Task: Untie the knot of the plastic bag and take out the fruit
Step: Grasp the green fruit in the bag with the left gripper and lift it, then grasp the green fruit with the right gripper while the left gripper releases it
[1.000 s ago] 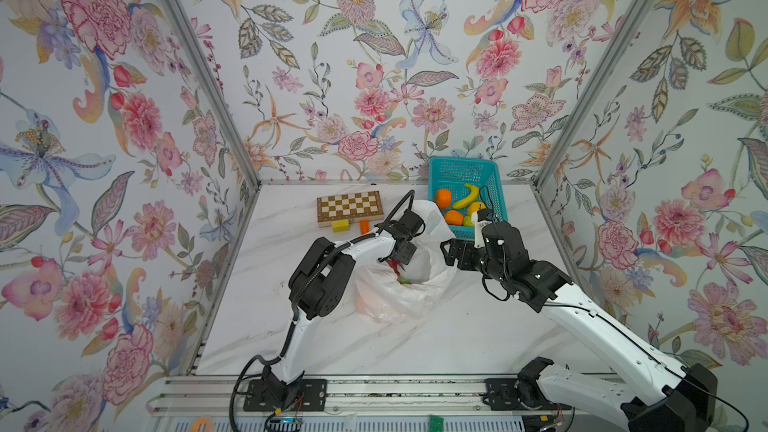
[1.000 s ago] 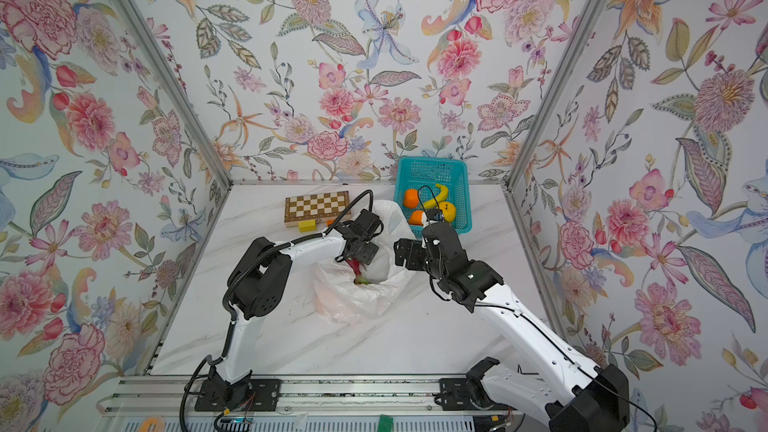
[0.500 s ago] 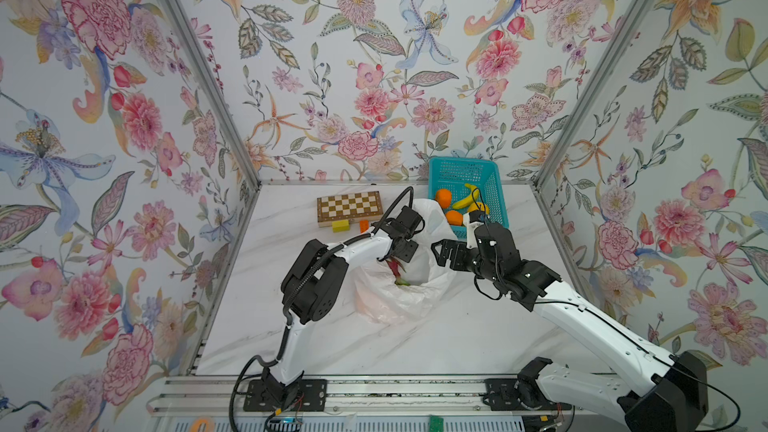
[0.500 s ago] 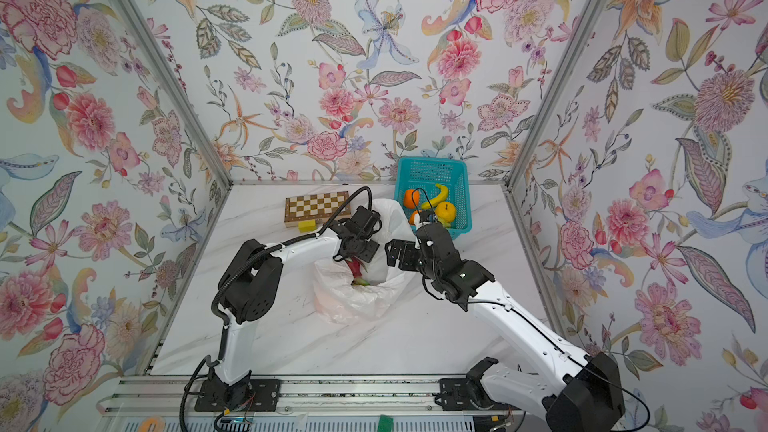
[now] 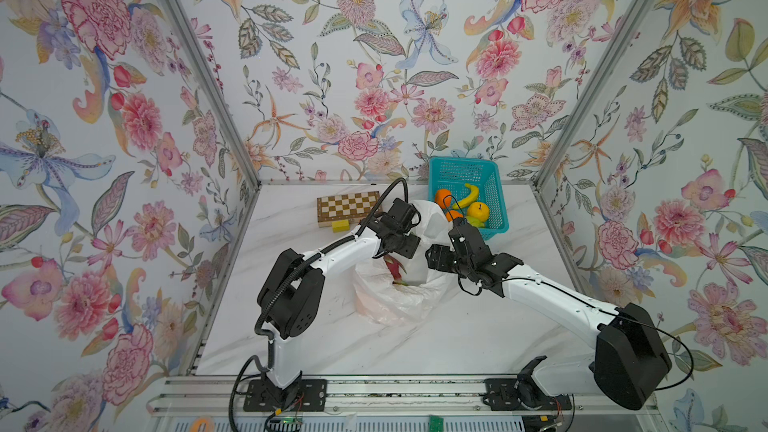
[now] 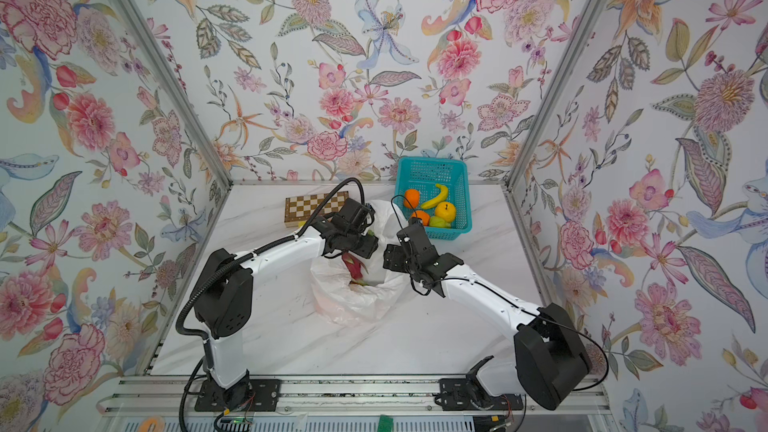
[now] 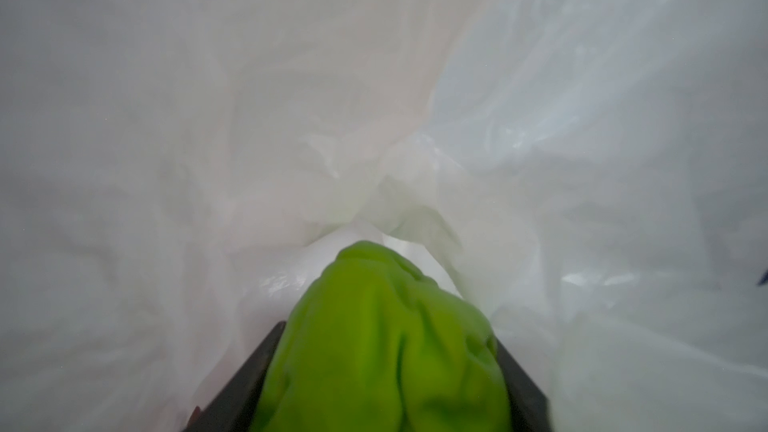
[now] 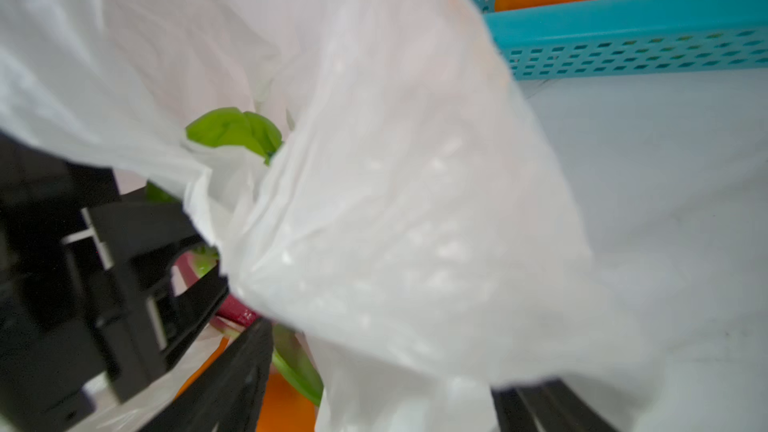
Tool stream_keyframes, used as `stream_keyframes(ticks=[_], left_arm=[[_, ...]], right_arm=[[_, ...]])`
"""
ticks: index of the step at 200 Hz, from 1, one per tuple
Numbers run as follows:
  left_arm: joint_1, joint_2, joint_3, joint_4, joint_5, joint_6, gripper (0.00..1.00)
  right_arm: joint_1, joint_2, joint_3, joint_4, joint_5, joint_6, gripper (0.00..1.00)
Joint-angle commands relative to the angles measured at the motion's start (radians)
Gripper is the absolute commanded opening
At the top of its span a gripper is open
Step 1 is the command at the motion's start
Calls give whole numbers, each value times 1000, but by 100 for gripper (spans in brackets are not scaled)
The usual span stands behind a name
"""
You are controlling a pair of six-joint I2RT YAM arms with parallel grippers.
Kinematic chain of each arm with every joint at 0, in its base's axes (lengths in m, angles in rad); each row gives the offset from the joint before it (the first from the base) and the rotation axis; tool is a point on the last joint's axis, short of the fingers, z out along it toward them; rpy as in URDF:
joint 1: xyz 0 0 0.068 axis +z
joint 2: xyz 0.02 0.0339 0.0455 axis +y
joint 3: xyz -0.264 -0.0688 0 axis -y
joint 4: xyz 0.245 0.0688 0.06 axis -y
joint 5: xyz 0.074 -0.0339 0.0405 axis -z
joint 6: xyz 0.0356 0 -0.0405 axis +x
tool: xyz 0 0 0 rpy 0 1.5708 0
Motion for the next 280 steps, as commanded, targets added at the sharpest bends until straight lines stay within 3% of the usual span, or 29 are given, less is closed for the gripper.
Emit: stream_keyframes(ticks=[1, 40, 73, 147, 202, 238, 280], left_arm=[[7, -79, -61, 3, 66, -5, 47], [7, -175, -164, 89, 200, 58, 48], [7, -240, -239, 175, 267, 126, 48], [8, -385, -422, 519, 442, 300, 51], [6, -450, -487, 662, 554, 425, 52], [5, -486, -510, 766, 639, 431, 56], [-11, -496, -502, 795, 656, 442, 59]], right_arm=[[-17, 41, 54, 11, 44, 27, 80], [-42, 102, 93, -36, -10, 47, 81], [-54, 68, 90, -21, -80, 78, 84], [-115, -217, -16, 25, -268, 153, 92], [-129, -370, -86, 139, -445, 191, 97], [-124, -375, -110, 222, -561, 205, 99], [-92, -339, -92, 265, -598, 202, 98]])
